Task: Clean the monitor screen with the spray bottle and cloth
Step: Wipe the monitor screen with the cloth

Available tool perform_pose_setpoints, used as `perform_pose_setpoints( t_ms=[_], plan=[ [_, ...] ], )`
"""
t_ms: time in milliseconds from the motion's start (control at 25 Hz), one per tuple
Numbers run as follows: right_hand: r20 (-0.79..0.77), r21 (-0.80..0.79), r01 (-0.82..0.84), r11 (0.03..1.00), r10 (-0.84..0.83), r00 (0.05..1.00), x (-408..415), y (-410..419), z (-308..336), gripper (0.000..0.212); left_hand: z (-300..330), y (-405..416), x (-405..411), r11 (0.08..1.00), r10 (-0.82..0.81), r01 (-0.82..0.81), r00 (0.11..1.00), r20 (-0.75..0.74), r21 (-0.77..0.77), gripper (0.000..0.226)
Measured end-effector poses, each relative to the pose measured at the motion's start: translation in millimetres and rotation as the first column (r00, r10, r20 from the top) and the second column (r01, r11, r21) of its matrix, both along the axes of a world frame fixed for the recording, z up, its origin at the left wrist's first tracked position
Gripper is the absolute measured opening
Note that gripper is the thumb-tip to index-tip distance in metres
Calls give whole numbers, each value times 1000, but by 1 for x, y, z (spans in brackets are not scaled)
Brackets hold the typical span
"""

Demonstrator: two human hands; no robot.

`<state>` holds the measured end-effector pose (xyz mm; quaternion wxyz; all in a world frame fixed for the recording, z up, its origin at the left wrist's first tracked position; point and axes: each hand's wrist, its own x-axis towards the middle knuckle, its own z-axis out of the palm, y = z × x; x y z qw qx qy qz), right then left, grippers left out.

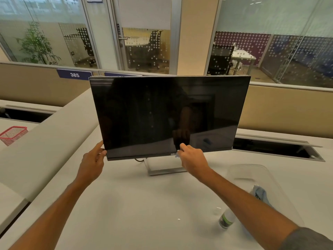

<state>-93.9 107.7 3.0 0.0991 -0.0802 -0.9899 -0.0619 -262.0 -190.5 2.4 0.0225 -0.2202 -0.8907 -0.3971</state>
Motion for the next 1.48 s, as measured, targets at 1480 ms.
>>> perform_pose_setpoints(
  t_ms=[1480],
  plan=[
    [-824,-317,-227,921,-148,547,-51,30,165,31,57,21,-37,968,-42,56,997,-61,247,46]
  ],
)
